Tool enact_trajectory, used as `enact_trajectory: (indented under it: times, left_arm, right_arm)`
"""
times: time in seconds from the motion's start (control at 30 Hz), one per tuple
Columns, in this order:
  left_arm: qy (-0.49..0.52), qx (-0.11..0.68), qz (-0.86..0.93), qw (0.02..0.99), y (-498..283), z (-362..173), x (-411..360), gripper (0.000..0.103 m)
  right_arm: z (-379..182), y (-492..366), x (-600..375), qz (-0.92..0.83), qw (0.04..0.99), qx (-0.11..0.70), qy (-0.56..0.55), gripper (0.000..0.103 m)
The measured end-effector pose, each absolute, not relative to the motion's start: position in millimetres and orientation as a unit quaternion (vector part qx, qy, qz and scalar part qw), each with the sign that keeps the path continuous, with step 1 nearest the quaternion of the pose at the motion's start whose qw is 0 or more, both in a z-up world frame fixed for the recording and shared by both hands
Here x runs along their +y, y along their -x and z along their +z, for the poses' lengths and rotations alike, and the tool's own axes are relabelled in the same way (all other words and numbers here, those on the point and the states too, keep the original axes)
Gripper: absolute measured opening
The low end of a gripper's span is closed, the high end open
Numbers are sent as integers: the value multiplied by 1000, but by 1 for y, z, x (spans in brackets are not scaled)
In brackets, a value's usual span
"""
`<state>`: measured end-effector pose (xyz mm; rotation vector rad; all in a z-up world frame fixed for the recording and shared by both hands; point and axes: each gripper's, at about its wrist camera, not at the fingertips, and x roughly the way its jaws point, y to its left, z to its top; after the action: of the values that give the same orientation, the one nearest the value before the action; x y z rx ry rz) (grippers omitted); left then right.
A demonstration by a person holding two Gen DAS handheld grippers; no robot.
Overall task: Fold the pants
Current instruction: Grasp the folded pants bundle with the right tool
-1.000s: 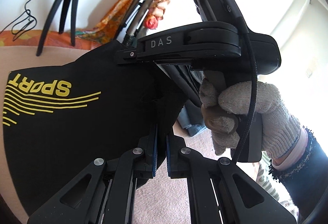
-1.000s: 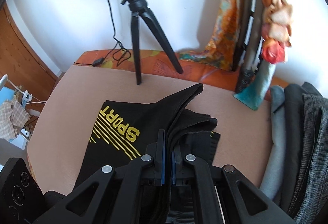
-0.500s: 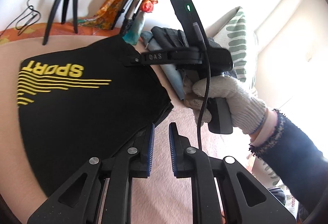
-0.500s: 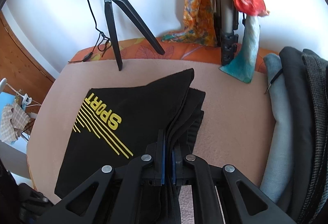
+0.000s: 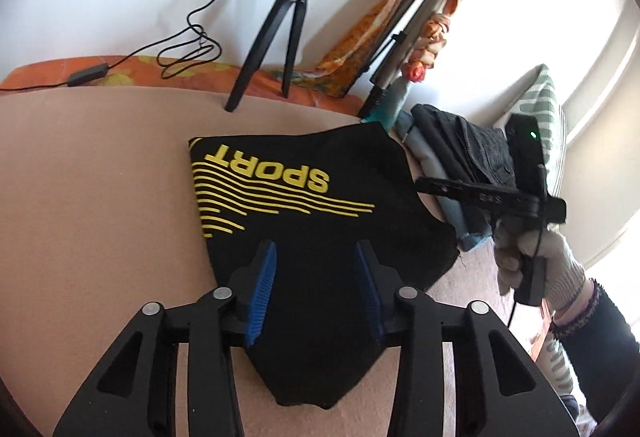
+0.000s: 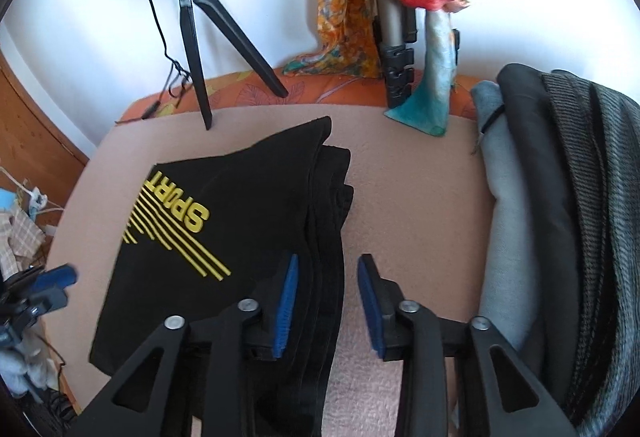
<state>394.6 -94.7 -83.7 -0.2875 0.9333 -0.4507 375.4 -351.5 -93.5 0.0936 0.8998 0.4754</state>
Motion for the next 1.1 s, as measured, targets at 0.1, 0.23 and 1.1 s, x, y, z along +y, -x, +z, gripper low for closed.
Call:
enact_trajectory:
  times: [0.1,0.23,1.1]
  left_arm:
    - [193,453,-205,846,-417,-96,-72,47]
    - [247,467,-194,827,-440,-111,-48,47]
    - [318,485,-182,794,-487,-152,-15,47]
  right_arm:
    - [-94,-363,-364,253,861,432,-89,63]
    - [-105,-349,-371,269,844,448,-116,68]
    - [-143,-347,-386,324,782,487,-217,71]
